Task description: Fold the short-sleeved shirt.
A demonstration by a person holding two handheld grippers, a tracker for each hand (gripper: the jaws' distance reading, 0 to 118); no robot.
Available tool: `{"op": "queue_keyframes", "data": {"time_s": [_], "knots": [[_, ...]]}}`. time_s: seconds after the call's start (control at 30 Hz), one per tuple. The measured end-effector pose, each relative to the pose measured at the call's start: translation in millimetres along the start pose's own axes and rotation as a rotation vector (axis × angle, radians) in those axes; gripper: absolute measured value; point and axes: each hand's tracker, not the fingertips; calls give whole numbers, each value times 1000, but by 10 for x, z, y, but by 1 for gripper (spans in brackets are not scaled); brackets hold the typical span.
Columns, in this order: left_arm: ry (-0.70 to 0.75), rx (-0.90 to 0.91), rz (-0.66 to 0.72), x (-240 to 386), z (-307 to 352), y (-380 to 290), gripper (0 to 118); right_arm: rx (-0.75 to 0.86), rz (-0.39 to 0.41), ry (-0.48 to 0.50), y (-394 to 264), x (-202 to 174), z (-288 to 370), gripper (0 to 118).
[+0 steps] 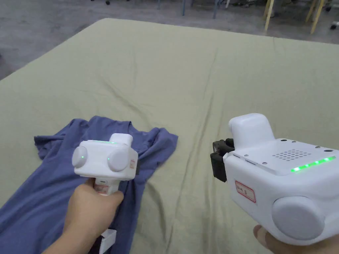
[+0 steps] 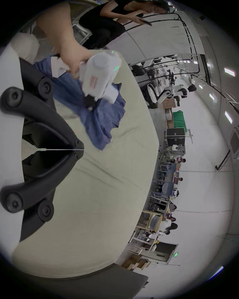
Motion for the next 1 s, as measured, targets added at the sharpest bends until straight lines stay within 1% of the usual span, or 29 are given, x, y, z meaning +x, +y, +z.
{"op": "queue_keyframes", "data": {"time_s": [0.03, 0.1, 0.13, 0.17, 0.23, 0.3, 0.37, 0.43, 0.57, 0.7, 0.83, 0.9, 0.97, 1.0], "knots": [[-23, -12, 41, -110, 79, 28, 0, 8, -15, -6, 7, 44, 51, 3], [-68, 4, 111, -104, 456, 84, 0, 31, -63, -10, 23, 165, 202, 3], [-41, 9, 99, -84, 600, 117, 0, 45, -80, -14, 35, 211, 285, 3], [-5, 58, 84, -26, 793, 157, 0, 63, -94, -30, 41, 276, 392, 3], [-9, 109, 73, 8, 1063, 384, 0, 102, -102, -96, 48, 428, 647, 3], [1, 143, 48, 280, 1353, 534, 0, 139, -131, -167, 50, 630, 965, 3], [-17, 189, -4, 555, 1505, 666, 0, 168, -169, -203, 36, 866, 1291, 3], [-59, 208, -70, 1002, 1617, 761, 0, 185, -190, -263, 5, 1102, 1655, 3], [-196, 182, -156, 2022, 1638, 794, 0, 216, -195, -448, -171, 1501, 2430, 3], [-348, 143, -282, 3251, 1662, 571, 0, 217, -244, -626, -491, 1855, 3214, 3], [-478, 82, -443, 4445, 1711, 50, 0, 220, -320, -767, -871, 2136, 3898, 3], [-533, 28, -523, 4976, 1738, -370, 0, 204, -343, -828, -1042, 2230, 4166, 3], [-589, -36, -603, 5382, 1728, -775, 0, 194, -350, -862, -1178, 2284, 4323, 3], [-592, -77, -654, 5563, 1639, -985, 0, 190, -353, -872, -1250, 2310, 4403, 3]]}}
